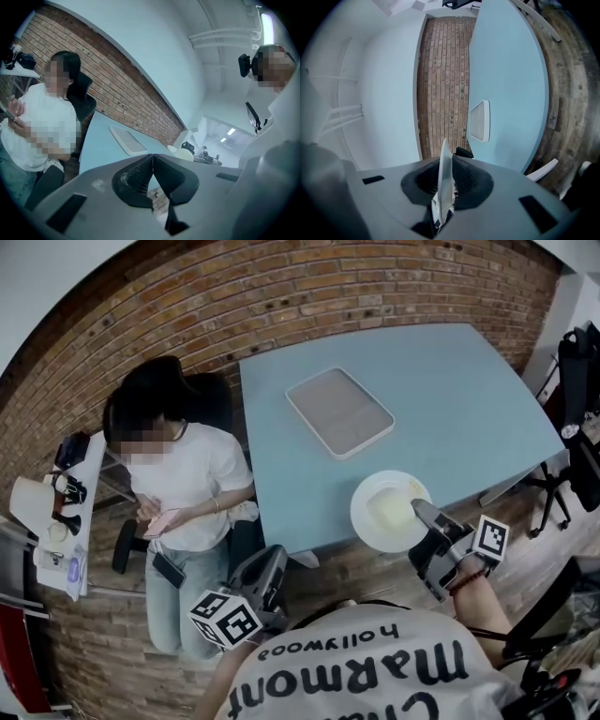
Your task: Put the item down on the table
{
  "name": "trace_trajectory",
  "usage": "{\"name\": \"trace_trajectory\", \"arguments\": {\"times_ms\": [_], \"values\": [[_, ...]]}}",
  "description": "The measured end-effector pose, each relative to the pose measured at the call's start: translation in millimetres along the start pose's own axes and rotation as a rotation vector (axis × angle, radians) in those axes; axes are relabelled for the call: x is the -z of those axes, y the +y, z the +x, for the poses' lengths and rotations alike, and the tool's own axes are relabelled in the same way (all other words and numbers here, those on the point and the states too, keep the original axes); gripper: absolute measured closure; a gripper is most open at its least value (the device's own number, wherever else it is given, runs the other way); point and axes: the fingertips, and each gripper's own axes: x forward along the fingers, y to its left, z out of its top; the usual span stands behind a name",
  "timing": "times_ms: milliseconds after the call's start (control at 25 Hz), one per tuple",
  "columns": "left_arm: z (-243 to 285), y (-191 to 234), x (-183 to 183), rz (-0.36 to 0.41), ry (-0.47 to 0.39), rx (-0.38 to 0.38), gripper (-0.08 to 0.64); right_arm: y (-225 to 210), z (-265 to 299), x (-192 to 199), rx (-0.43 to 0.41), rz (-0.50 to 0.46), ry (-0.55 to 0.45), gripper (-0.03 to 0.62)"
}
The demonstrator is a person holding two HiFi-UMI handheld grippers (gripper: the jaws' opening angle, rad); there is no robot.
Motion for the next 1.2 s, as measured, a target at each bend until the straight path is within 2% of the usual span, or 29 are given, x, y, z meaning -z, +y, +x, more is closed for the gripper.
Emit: {"name": "trace_trajectory", "arguments": {"times_ms": [200,600,760,960,1200], "values": [[7,19,-12,0.006,-0.011,-0.014,0.552,-7,25,-10,0.001,-0.005,-0.001,0.554],[16,37,-17,-0.034,-0.048,-0.079,0.552,-22,55,-37,0.046,0.013,0.035,0.554],[20,44,-31,-0.049,-0.097,-0.138,0.552,-29,83,-57,0.071,0.002,0.085,0.554],[18,55,-42,-0.071,-0.147,-0.231,0.552,-40,126,-75,0.111,-0.065,0.190,0.554],[17,64,-48,-0.096,-0.172,-0.322,0.552,-66,161,-95,0.175,-0.046,0.211,0.554]]}}
